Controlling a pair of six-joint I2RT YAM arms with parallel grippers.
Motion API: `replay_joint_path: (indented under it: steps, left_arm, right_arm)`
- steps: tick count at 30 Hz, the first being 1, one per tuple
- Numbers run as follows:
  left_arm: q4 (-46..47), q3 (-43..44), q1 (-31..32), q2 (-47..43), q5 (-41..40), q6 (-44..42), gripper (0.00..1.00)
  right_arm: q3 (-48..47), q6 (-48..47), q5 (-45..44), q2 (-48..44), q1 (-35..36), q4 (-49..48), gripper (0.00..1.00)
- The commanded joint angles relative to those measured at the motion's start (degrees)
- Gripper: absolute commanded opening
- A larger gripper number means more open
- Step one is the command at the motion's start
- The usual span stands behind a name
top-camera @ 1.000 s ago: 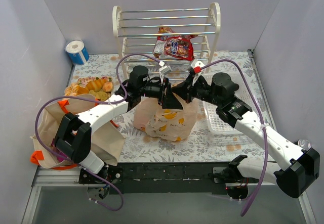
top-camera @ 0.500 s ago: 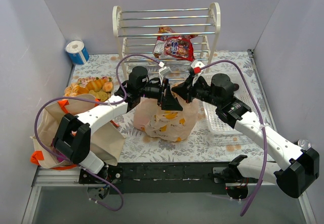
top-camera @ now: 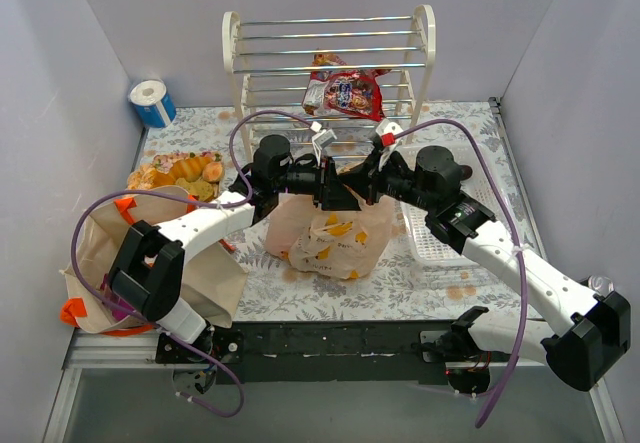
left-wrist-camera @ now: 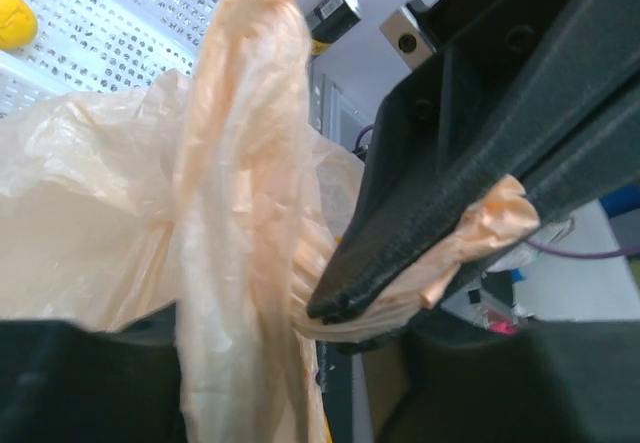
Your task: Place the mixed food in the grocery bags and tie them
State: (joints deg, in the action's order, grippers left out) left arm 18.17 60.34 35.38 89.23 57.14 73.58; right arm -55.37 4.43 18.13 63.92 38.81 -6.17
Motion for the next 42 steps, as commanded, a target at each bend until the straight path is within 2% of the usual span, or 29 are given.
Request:
replay_joint_path:
  steps: [1,5,6,7,8,10,12,14,18,22,26,29,34,37,40,41,42]
  left_arm:
    - [4.1,-1.5,0.0,-0.1,-1.7,2.1,0.24]
    - [4.1,-2.1,0.0,0.0,-2.0,1.8,0.08]
    - [4.1,-2.2,0.1,0.0,-1.9,1.7,0.04]
    - [4.1,-2.2,0.0,0.0,-1.7,1.5,0.00]
    - [3.8,-2.3,0.1,-0.1,-1.4,0.5,0.00]
    - [3.0,-2.6,0.1,-0.3,-0.4,-0.5,0.00]
    - [1.4,-2.4,0.1,-0.1,0.8,-3.3,0.00]
    - [-0.1,-2.1,0.1,-0.1,2.4,-5.4,0.00]
    - [-3.5,-1.4,0.1,-0.6,3.9,-10.6,0.00]
    - [-3.9,-1.9,0.1,-2.0,4.5,-13.7,0.00]
    - [-3.9,-2.3,0.1,-2.7,4.3,-14.7,0.00]
    - [-3.9,-2.6,0.1,-3.1,4.4,-15.4,0.00]
    - [-3.9,-2.7,0.1,-3.5,3.9,-16.0,0.00]
    - [-4.1,-2.8,0.1,-3.9,3.2,-16.1,0.00]
    - [-4.5,-2.7,0.1,-4.0,2.6,-16.2,0.00]
    - [-5.0,-2.6,0.1,-4.0,2.1,-16.1,0.00]
    - [-5.3,-2.6,0.1,-4.1,1.6,-16.0,0.00]
  right_arm:
    - [-0.3,1.5,0.4,0.4,0.5,-3.0,0.01]
    - [-1.2,2.7,1.0,0.0,0.5,-2.3,0.01]
    - [-1.7,3.3,1.3,0.0,0.5,-1.8,0.05]
    - [-2.2,3.7,1.8,-0.1,0.5,-1.4,0.11]
    - [-3.0,4.2,1.3,-0.2,0.5,0.4,0.28]
    - [-5.4,6.2,0.9,-0.8,0.3,1.9,0.39]
    - [-8.2,7.8,0.5,-1.3,0.0,4.1,0.57]
    - [-9.7,10.2,0.5,-1.9,-1.2,5.6,0.62]
    - [-12.0,14.2,0.8,-1.6,-4.3,9.2,0.63]
    - [-7.6,18.5,5.0,-1.2,-10.3,6.7,0.64]
    - [-3.9,19.3,7.2,-1.0,-11.6,3.7,0.70]
    - [-1.1,19.8,8.9,-0.5,-11.6,0.7,0.71]
    - [1.7,23.2,11.0,1.6,-11.6,-3.6,0.71]
    - [4.0,25.6,12.7,2.1,-11.6,-7.3,0.66]
    - [6.7,28.3,15.4,1.9,-11.6,-12.7,0.40]
    - [7.0,29.6,15.6,1.6,-11.6,-13.6,0.19]
    - [7.3,29.7,15.4,0.9,-11.6,-14.2,0.09]
